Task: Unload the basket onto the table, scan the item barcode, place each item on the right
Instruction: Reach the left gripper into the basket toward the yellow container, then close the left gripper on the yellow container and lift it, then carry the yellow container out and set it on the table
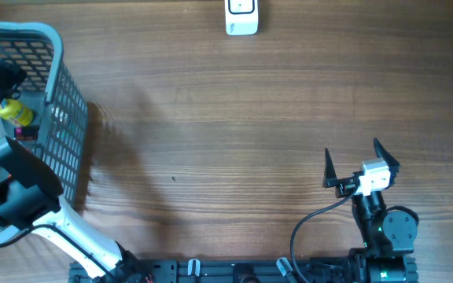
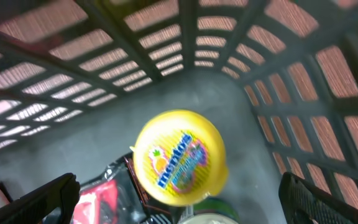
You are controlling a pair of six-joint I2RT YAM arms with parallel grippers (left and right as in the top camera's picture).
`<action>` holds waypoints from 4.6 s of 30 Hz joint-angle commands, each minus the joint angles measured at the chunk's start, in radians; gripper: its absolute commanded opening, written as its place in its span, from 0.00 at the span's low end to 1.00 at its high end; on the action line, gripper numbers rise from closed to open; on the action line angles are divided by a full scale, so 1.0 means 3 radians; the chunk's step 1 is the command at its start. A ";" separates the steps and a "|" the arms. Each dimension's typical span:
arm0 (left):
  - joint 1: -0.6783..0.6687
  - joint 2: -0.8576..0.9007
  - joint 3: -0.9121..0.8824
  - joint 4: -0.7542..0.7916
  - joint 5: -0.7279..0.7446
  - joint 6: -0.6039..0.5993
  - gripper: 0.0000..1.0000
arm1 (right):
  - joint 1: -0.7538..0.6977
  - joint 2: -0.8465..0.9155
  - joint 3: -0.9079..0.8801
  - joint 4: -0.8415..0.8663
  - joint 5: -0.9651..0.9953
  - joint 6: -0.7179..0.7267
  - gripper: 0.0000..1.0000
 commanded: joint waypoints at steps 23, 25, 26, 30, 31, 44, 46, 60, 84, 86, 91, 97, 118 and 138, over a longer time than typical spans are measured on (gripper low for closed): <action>0.0018 0.0024 -0.0693 0.0618 -0.0066 0.0013 0.82 | 0.0013 -0.0003 -0.0004 0.0011 0.0043 0.0061 1.00; 0.0020 0.0024 -0.0693 0.0636 -0.0081 0.0013 0.80 | 0.0013 -0.0003 -0.0004 0.0011 0.0043 0.0061 1.00; 0.0020 0.0024 -0.0693 0.0643 -0.0081 0.0013 0.80 | 0.0013 -0.0003 -0.0004 0.0011 0.0043 0.0061 1.00; 0.0020 0.0024 -0.0693 0.0668 -0.0108 0.0013 0.71 | 0.0013 -0.0003 -0.0004 0.0011 0.0043 0.0062 1.00; 0.0020 0.0024 -0.0693 0.0676 -0.0130 0.0014 0.73 | 0.0013 -0.0003 -0.0004 0.0011 0.0043 0.0060 1.00; 0.0042 0.0025 -0.0693 0.0818 -0.0254 0.0013 0.94 | 0.0013 -0.0003 -0.0004 0.0011 0.0043 0.0061 1.00; 0.0042 0.0027 -0.0694 0.0842 -0.0254 0.0013 0.94 | 0.0013 -0.0003 -0.0004 0.0011 0.0043 0.0062 1.00; 0.0042 0.0174 -0.0694 0.0918 -0.0254 0.0013 0.91 | 0.0013 -0.0003 -0.0004 0.0011 0.0043 0.0061 1.00; 0.0042 0.0248 -0.0694 0.0913 -0.0431 0.0027 0.51 | 0.0013 -0.0003 -0.0004 0.0011 0.0045 0.0061 1.00; 0.0042 0.0237 -0.0693 0.0875 -0.0431 0.0024 0.49 | 0.0013 -0.0003 -0.0004 0.0011 0.0043 0.0062 1.00; 0.0042 0.0083 -0.0693 0.0773 -0.0430 0.0023 0.49 | 0.0013 -0.0003 -0.0004 0.0011 0.0043 0.0062 1.00; 0.0038 -0.0329 -0.0693 0.0732 -0.0412 0.0010 0.49 | 0.0013 -0.0003 -0.0004 0.0011 0.0043 0.0061 1.00; 0.0027 -0.2214 -0.0693 0.0818 0.1371 -0.0507 0.51 | 0.0013 -0.0003 -0.0004 0.0011 0.0043 0.0061 1.00; -0.2199 -0.1762 -0.0693 0.1199 0.0983 -0.0565 0.53 | 0.0013 -0.0003 -0.0004 0.0011 0.0043 0.0061 1.00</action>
